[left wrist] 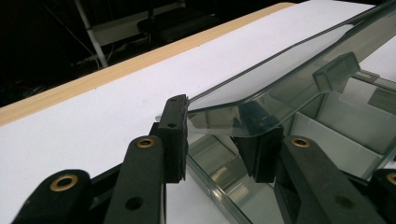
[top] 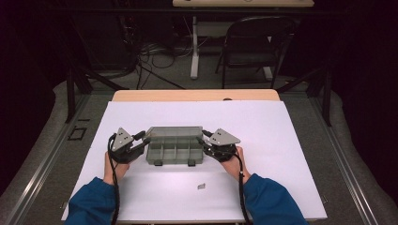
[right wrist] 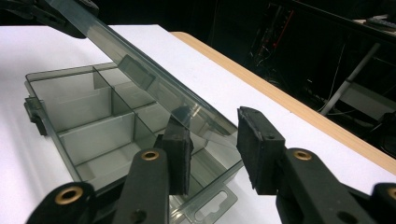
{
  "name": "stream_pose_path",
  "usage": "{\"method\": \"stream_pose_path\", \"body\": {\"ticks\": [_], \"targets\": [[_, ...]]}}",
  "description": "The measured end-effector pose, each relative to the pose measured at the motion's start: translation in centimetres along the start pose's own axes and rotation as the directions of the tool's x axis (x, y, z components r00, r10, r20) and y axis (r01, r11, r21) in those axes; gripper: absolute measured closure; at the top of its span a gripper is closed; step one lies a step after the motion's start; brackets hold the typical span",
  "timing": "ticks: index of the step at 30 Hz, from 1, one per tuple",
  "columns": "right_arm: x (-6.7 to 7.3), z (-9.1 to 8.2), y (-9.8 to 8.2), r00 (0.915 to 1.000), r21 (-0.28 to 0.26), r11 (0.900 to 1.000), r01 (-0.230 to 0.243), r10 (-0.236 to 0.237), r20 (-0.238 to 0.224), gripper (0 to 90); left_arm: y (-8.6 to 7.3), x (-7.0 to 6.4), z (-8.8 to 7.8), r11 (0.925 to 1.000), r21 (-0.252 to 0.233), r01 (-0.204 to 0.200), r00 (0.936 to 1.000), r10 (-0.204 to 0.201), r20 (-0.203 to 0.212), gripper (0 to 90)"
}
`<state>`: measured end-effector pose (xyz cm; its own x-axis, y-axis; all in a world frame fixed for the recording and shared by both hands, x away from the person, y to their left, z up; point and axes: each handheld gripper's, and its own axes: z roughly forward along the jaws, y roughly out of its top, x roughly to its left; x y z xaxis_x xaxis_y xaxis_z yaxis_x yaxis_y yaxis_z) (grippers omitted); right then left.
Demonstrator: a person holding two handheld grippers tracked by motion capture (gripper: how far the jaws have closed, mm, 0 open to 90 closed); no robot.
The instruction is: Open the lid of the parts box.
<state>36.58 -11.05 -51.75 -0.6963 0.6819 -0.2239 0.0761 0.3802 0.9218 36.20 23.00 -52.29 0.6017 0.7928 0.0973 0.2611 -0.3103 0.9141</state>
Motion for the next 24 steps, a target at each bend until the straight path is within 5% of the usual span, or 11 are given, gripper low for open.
{"method": "stream_pose_path", "body": {"ticks": [24], "targets": [[-0.66,0.40,0.12,0.9999,-0.010,1.000,-0.011,0.011,0.009,70.5,0.37,0.28,0.18,0.9999,-0.002,-0.015,0.9998,0.015,-0.012,68.5]]}}
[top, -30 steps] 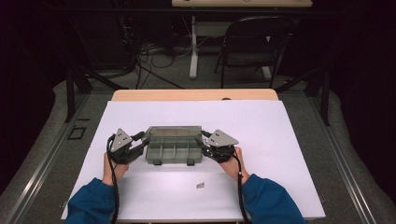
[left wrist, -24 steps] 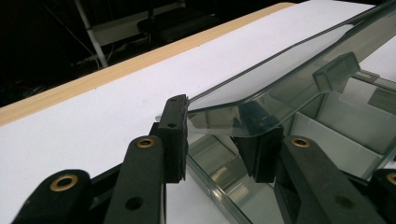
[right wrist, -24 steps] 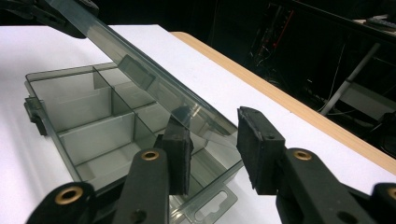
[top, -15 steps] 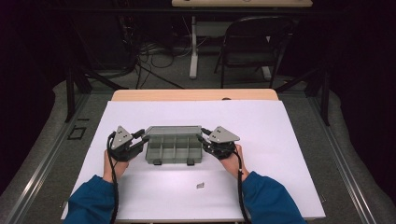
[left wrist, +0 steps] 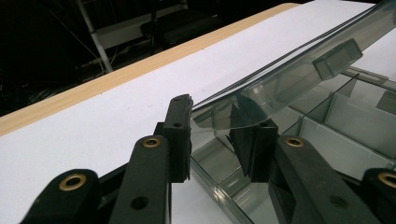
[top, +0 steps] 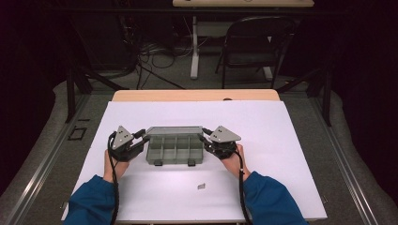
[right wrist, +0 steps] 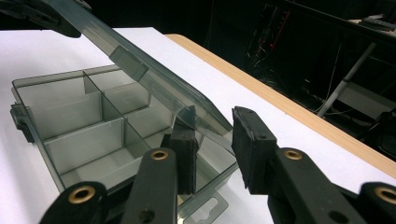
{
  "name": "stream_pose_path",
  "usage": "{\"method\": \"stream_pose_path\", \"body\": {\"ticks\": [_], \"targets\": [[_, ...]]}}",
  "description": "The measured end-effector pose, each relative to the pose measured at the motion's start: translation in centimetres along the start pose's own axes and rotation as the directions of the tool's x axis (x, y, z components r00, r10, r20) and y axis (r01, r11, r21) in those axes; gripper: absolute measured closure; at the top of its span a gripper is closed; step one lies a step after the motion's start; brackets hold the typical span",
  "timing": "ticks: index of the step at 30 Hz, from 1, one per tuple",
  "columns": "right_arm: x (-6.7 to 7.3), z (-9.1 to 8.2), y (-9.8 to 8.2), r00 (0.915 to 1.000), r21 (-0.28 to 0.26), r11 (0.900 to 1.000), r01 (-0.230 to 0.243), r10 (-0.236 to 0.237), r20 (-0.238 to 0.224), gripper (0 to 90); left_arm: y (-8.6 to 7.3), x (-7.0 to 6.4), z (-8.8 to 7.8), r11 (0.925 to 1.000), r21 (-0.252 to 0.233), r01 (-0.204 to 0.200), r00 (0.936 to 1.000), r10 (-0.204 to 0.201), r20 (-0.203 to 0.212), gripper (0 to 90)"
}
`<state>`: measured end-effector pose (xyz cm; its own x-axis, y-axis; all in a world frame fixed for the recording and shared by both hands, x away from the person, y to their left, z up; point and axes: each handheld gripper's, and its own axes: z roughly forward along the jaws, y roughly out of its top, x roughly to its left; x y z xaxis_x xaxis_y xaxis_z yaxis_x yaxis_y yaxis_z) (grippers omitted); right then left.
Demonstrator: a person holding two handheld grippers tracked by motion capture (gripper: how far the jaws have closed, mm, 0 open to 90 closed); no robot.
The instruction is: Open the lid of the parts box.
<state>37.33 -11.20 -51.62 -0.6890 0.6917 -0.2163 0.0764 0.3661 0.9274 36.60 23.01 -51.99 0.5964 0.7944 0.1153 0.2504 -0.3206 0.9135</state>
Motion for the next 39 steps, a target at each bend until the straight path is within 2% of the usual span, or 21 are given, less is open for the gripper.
{"method": "stream_pose_path", "body": {"ticks": [35,39], "targets": [[-0.65,0.25,0.21,0.9999,0.000,1.000,-0.012,0.012,-0.003,73.2,0.36,0.60,0.14,0.9999,0.015,0.001,1.0000,-0.001,0.008,73.4],[-0.68,0.26,0.19,0.9998,0.002,1.000,-0.018,0.018,-0.004,73.2,0.29,0.68,0.21,0.9999,0.002,0.016,0.9998,-0.016,0.011,73.5]]}}
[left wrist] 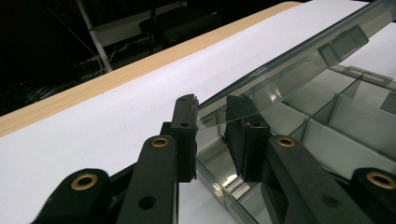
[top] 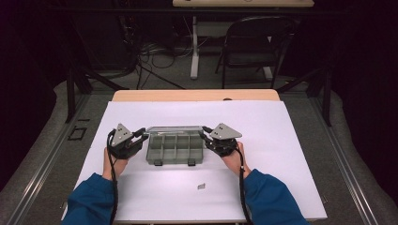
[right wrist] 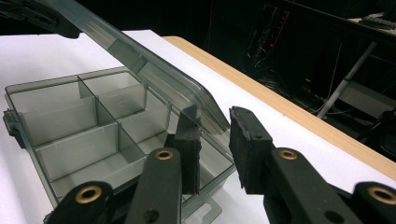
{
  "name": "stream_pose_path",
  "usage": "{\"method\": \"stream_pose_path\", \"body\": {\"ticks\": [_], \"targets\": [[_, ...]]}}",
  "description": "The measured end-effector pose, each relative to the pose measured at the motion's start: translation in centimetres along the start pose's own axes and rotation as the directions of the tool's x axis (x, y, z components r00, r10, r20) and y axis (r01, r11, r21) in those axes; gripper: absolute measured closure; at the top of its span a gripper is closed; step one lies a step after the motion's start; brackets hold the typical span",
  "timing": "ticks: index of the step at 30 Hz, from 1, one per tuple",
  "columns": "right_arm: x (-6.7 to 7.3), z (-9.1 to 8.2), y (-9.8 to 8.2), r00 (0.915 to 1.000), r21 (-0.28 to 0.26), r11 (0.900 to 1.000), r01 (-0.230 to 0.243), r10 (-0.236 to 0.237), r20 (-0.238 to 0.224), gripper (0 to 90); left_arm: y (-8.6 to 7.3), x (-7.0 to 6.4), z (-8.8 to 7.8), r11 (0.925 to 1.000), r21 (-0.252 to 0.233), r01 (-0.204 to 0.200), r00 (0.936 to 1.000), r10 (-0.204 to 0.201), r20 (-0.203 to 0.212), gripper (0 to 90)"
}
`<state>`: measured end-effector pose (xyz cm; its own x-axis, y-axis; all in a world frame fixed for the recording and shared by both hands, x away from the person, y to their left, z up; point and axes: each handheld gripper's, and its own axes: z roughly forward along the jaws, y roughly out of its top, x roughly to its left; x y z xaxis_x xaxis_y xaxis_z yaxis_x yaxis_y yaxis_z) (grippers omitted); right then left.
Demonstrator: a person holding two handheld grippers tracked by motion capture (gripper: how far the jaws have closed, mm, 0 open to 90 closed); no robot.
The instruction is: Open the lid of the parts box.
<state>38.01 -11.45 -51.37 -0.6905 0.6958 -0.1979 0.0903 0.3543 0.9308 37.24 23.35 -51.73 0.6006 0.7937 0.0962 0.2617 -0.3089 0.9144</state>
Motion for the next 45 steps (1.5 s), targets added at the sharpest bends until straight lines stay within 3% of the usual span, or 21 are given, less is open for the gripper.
{"method": "stream_pose_path", "body": {"ticks": [45], "targets": [[-0.31,0.15,0.33,0.9999,0.025,1.000,0.011,-0.011,-0.003,74.8,0.31,0.14,-0.02,0.9993,0.034,-0.013,0.9999,0.013,-0.005,76.3]]}}
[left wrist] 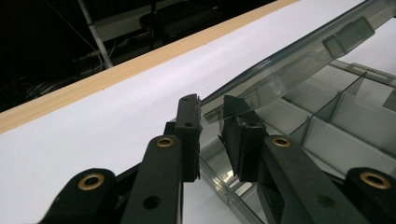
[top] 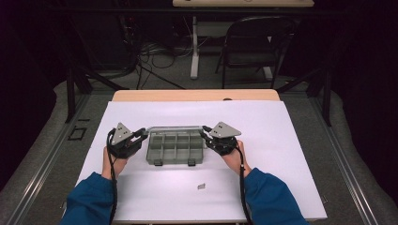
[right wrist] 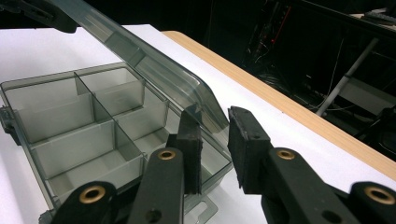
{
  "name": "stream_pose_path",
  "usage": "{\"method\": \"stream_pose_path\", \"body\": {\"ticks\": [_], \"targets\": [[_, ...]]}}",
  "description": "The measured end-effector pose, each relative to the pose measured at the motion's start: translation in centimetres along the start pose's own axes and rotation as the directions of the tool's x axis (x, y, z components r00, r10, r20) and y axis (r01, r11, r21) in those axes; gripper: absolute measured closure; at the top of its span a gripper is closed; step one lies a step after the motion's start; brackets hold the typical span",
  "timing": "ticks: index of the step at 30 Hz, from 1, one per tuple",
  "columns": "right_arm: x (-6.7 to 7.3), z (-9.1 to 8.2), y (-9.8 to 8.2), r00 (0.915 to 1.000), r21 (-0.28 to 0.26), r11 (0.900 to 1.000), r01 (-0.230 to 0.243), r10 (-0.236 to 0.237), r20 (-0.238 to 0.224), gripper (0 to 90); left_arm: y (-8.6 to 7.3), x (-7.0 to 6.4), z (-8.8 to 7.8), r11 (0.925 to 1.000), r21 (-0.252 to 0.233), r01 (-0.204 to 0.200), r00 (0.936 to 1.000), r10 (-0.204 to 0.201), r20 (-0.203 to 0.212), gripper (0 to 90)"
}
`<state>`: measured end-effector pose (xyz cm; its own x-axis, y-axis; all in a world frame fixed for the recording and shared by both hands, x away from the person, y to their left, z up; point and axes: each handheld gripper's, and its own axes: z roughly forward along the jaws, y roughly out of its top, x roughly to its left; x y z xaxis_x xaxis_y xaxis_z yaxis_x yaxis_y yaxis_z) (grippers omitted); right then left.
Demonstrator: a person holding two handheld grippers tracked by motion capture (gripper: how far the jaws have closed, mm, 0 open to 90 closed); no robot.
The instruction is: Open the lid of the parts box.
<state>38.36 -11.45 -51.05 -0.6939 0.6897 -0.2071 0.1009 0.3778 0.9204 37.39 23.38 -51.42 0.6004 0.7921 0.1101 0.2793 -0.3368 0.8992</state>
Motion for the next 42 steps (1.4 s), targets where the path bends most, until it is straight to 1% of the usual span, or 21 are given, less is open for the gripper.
{"method": "stream_pose_path", "body": {"ticks": [1,4,7,14,21,23,24,27,28,29,30,32,35,36,42], "targets": [[0.0,0.0,0.0,1.0000,0.001,1.000,0.000,0.000,-0.001,74.8,0.0,0.0,0.0,1.0000,-0.001,0.004,1.0000,-0.004,0.000,76.4],[-0.1,0.1,0.0,1.0000,-0.002,1.000,0.001,-0.001,-0.003,74.8,0.1,0.1,0.1,1.0000,0.001,-0.007,1.0000,0.007,0.001,76.6],[-0.1,0.1,0.1,1.0000,0.003,1.000,0.006,-0.006,-0.004,74.8,0.3,0.1,0.1,1.0000,0.008,-0.005,1.0000,0.005,0.001,76.6],[-0.5,0.2,0.3,0.9999,0.008,1.000,0.003,-0.003,-0.012,75.1,0.8,0.4,0.2,0.9997,0.019,-0.014,0.9999,0.014,0.004,77.0],[-0.8,0.4,0.6,0.9998,0.019,1.000,-0.008,0.009,-0.018,75.3,1.2,0.7,0.3,0.9993,0.034,-0.014,0.9999,0.014,0.008,77.7],[-0.9,0.5,0.7,0.9997,0.022,1.000,-0.016,0.016,-0.018,75.4,1.3,0.8,0.4,0.9995,0.030,-0.011,0.9999,0.011,0.010,77.9],[-1.0,0.6,0.8,0.9998,0.024,1.000,-0.007,0.007,-0.019,75.5,1.4,0.9,0.4,0.9995,0.031,-0.011,0.9999,0.011,0.010,78.0],[-1.2,0.7,1.0,0.9995,0.029,0.999,-0.019,0.020,-0.024,75.6,1.5,1.1,0.5,0.9995,0.029,-0.011,0.9998,0.011,0.019,78.3],[-1.3,0.8,1.1,0.9994,0.031,0.999,-0.021,0.022,-0.026,75.6,1.5,1.1,0.6,0.9997,0.024,-0.003,0.9998,0.002,0.021,78.3],[-1.5,0.9,1.2,0.9986,0.032,0.999,-0.040,0.041,-0.032,75.8,1.5,1.2,0.6,0.9997,0.024,-0.003,0.9998,0.003,0.019,78.3],[-1.7,1.0,1.3,0.9983,0.031,0.998,-0.048,0.049,-0.030,76.1,1.6,1.2,0.6,0.9996,0.028,-0.007,0.9998,0.007,0.017,78.4],[-1.9,1.2,1.5,0.9985,0.031,0.998,-0.046,0.047,-0.029,76.4,1.8,1.3,0.7,0.9995,0.029,-0.012,0.9998,0.012,0.014,78.7],[-2.2,1.4,1.5,0.9974,0.036,0.997,-0.063,0.064,-0.033,76.5,2.0,1.5,0.9,0.9995,0.031,-0.010,0.9999,0.009,0.013,79.3],[-2.2,1.4,1.5,0.9974,0.040,0.997,-0.064,0.065,-0.032,76.6,2.1,1.5,0.9,0.9996,0.026,-0.005,0.9999,0.005,0.013,79.5],[-2.3,1.6,1.7,0.9973,0.046,0.997,-0.067,0.068,-0.026,77.2,2.3,1.8,1.2,0.9995,0.032,-0.007,0.9999,0.007,0.010,80.0]]}}
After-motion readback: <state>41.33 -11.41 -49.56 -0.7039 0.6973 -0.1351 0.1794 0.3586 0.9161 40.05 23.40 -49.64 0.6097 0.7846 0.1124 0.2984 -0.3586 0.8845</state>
